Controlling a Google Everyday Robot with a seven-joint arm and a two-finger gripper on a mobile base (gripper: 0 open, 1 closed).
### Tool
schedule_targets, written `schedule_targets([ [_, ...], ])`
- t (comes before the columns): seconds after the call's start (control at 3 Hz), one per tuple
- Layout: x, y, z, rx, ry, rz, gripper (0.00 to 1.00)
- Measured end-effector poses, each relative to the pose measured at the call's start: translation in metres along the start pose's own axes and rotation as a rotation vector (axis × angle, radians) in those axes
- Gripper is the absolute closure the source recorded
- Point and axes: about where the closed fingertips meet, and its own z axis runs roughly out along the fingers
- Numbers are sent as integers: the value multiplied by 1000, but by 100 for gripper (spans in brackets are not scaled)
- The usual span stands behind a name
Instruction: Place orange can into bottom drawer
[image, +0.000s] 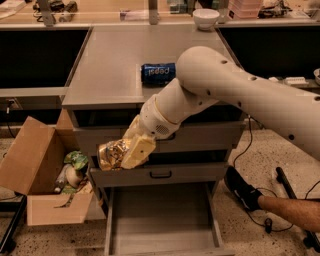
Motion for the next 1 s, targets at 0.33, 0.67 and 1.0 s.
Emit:
schedule_targets([
  [0.33, 43, 4, 26, -9, 21, 36, 100],
  [0.67, 87, 11, 56, -28, 33, 89, 100],
  [1.0, 87, 11, 56, -28, 33, 89, 100],
])
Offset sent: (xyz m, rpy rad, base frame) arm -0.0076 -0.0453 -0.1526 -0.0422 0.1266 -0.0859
